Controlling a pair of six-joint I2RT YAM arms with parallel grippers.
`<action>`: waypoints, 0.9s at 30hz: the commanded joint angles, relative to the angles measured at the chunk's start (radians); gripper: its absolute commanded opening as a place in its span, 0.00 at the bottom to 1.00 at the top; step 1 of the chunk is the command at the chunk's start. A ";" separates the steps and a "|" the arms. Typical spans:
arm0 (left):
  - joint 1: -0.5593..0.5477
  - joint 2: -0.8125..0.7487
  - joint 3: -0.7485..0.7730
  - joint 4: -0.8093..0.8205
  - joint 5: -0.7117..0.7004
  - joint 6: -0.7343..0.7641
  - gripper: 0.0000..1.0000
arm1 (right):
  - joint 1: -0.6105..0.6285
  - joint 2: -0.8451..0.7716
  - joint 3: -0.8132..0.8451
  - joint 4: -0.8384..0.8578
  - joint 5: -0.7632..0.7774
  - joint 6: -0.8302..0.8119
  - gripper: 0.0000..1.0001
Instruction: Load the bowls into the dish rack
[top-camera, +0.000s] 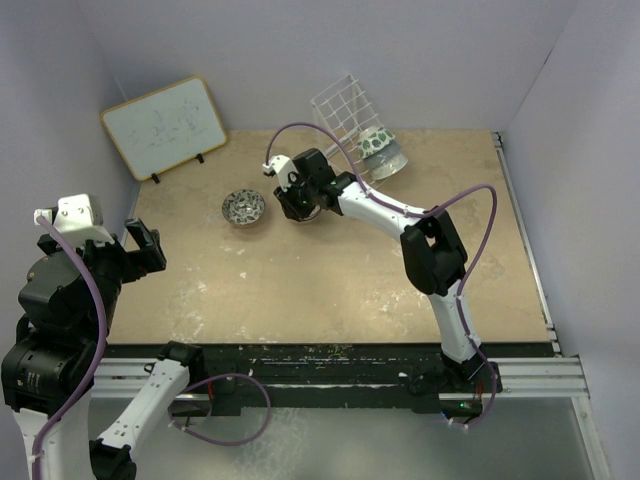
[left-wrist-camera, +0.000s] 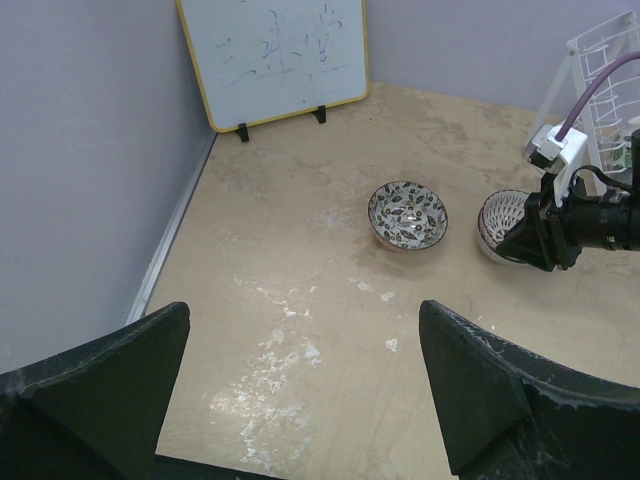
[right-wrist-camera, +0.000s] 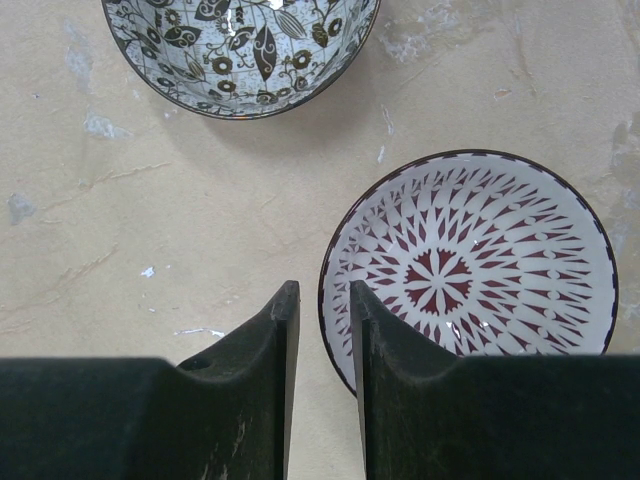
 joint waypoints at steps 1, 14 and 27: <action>-0.004 -0.006 0.011 0.025 0.001 -0.014 0.99 | 0.007 -0.039 0.018 0.001 0.005 0.009 0.30; -0.004 -0.005 0.012 0.027 -0.001 -0.011 0.99 | 0.007 -0.002 0.041 -0.024 -0.014 0.010 0.34; -0.004 -0.006 0.009 0.025 -0.003 -0.010 0.99 | 0.007 0.014 0.048 -0.020 -0.012 0.004 0.36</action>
